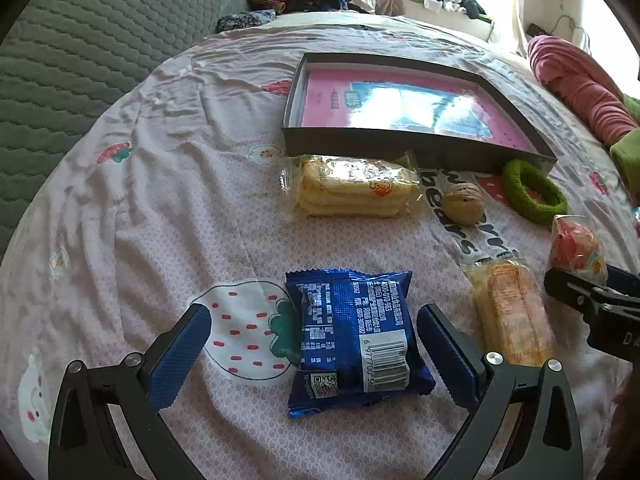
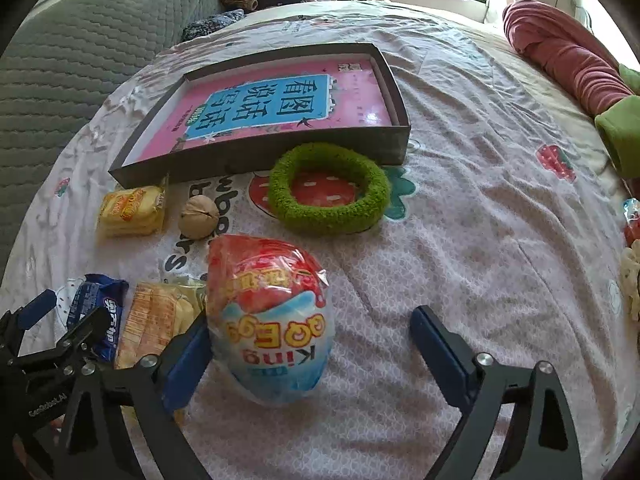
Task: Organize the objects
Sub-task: 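Grasp the blue biscuit packet with the left tool while the right tool grasps the wrapped egg, then lift and carry the blue packet and wrapped egg over the pink tray with both tools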
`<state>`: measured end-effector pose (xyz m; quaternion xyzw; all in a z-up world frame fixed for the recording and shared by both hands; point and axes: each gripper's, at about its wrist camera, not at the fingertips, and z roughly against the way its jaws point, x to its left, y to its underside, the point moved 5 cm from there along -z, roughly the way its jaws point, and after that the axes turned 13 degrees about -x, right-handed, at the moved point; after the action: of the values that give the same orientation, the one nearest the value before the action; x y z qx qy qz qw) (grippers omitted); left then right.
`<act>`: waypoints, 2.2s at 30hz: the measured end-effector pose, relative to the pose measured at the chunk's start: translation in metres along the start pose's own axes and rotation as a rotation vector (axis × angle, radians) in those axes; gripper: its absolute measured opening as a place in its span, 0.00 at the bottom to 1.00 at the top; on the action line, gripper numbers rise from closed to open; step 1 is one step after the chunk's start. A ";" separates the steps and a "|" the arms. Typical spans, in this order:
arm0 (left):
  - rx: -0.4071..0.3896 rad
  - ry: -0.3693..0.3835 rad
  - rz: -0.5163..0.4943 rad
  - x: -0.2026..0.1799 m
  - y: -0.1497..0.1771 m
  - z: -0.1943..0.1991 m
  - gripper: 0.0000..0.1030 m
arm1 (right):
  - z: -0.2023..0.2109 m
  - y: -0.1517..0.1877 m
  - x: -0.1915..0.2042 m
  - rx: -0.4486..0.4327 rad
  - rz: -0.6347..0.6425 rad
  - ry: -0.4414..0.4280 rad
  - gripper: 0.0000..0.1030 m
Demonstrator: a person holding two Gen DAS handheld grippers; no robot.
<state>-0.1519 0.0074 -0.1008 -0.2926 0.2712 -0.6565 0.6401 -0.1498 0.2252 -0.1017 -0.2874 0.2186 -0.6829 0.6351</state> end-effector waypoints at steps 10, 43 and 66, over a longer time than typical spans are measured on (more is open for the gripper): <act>0.016 0.004 -0.015 -0.004 0.003 -0.001 0.95 | -0.001 0.000 0.001 0.005 -0.003 -0.009 0.82; 0.018 0.083 -0.010 -0.016 0.004 0.008 0.52 | 0.015 0.003 0.017 -0.020 0.026 -0.088 0.50; -0.097 0.079 -0.016 -0.017 -0.054 0.041 0.52 | 0.051 -0.038 0.037 -0.122 0.052 -0.131 0.50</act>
<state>-0.1585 0.0270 -0.0336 -0.2993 0.3251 -0.6588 0.6088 -0.1448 0.1954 -0.0350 -0.3639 0.2254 -0.6312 0.6468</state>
